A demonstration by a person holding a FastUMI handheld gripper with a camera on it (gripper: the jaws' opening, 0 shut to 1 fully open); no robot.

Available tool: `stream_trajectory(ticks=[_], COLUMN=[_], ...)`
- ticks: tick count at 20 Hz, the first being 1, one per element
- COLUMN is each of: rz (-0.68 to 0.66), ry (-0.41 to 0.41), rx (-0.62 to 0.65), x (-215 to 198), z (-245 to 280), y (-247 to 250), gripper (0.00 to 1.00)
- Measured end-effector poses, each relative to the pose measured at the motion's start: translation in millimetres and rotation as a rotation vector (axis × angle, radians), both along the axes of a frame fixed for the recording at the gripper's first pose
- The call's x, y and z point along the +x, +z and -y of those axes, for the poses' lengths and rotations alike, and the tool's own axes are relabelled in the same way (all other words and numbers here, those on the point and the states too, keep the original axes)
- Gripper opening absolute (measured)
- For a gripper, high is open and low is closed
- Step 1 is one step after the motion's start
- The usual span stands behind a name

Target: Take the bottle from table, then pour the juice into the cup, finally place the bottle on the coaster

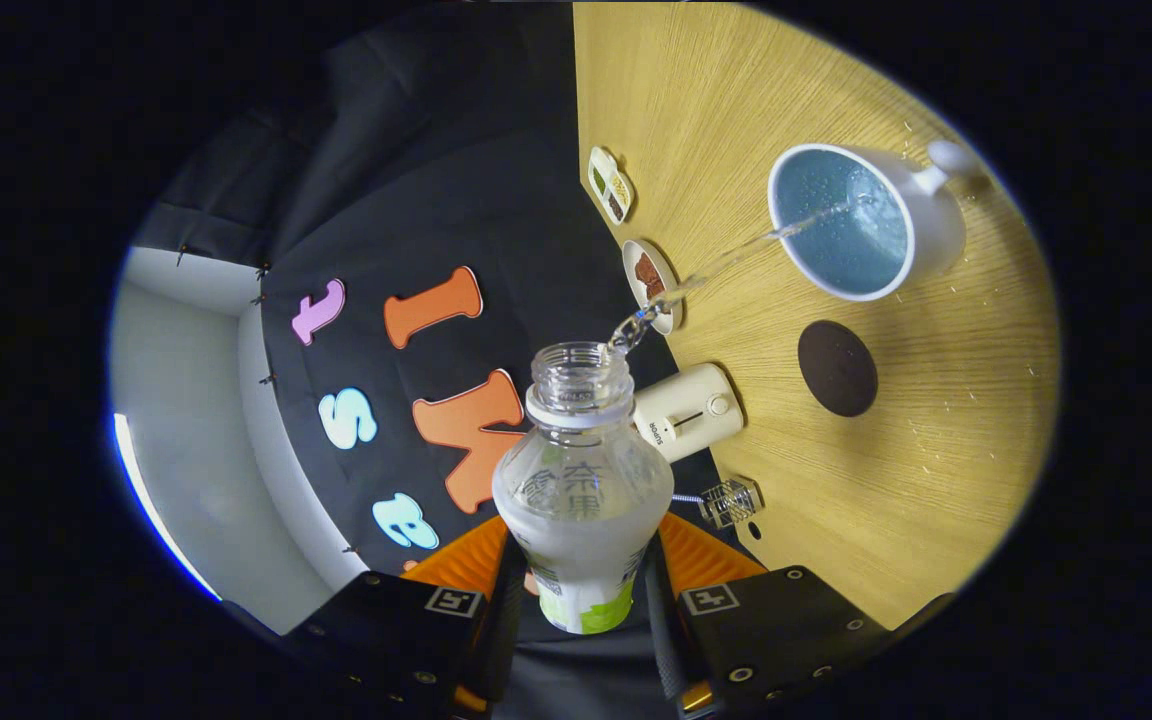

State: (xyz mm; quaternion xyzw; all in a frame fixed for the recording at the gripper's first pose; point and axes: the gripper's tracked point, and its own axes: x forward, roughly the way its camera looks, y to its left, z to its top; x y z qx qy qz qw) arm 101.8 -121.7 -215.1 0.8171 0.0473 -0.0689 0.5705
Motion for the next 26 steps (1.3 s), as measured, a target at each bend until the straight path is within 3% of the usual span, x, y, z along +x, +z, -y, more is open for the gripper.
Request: stream_trajectory(ticks=[26], rz=[0.049], ry=[-0.055], rx=[0.131], x=[6], z=[11], y=[13], gripper=[0.58])
